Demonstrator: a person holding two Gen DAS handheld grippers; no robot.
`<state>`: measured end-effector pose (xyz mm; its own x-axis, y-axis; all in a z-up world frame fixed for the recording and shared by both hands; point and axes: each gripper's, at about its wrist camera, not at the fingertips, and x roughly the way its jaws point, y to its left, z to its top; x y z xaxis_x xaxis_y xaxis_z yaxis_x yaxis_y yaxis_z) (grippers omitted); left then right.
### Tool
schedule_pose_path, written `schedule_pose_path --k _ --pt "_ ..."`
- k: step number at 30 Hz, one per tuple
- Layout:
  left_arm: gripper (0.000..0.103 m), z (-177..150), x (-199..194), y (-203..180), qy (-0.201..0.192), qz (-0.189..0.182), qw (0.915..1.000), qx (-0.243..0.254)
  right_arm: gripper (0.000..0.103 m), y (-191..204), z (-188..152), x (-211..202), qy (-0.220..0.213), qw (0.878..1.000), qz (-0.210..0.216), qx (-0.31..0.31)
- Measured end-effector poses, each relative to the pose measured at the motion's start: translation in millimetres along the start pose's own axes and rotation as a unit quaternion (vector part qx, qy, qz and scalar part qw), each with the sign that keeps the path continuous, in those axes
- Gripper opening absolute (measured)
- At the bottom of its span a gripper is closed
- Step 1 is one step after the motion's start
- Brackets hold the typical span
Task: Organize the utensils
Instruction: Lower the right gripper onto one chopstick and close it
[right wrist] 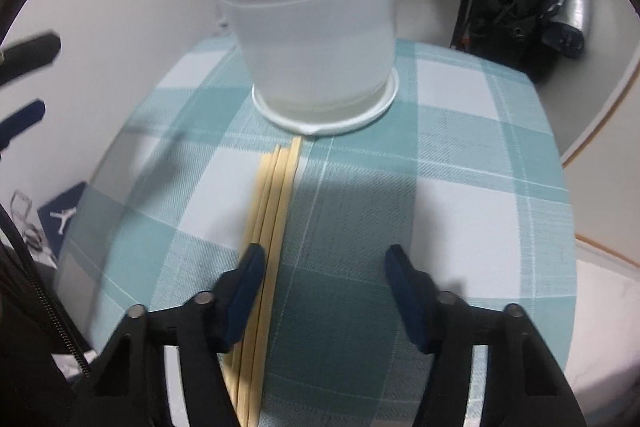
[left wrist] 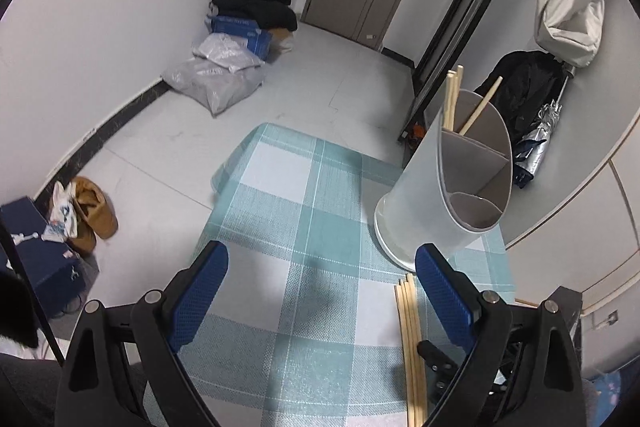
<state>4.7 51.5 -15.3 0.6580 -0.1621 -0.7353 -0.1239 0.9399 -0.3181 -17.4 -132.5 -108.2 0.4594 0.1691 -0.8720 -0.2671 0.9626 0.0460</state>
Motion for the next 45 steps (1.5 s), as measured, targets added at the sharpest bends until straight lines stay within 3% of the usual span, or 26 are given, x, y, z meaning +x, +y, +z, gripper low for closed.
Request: schedule_pose_path --k 2,10,23,28,36,45 --pt "0.093 0.8 -0.5 3.2 0.001 0.002 1.0000 -0.006 0.053 4.8 0.4 -1.0 -0.005 1.000 -0.003 -0.015" --pt "0.093 3.8 1.9 11.0 0.013 0.000 0.9996 -0.026 0.024 14.9 3.4 -6.1 0.009 0.999 0.003 -0.043" --pt "0.093 4.0 2.5 17.4 0.018 0.003 0.9991 -0.039 0.024 36.3 18.5 9.1 0.038 0.997 -0.023 -0.071" --pt "0.093 5.4 2.6 20.3 0.018 0.003 0.9988 -0.046 0.006 39.1 19.0 10.3 0.050 0.996 -0.001 -0.071" --pt "0.093 6.3 1.8 21.2 0.020 -0.004 0.9985 -0.050 0.006 27.7 -5.8 -8.7 0.084 0.994 0.039 -0.065" --pt "0.093 6.7 2.8 20.9 0.014 0.017 0.9987 -0.045 0.015 40.0 14.3 7.2 0.087 0.992 0.019 -0.086"
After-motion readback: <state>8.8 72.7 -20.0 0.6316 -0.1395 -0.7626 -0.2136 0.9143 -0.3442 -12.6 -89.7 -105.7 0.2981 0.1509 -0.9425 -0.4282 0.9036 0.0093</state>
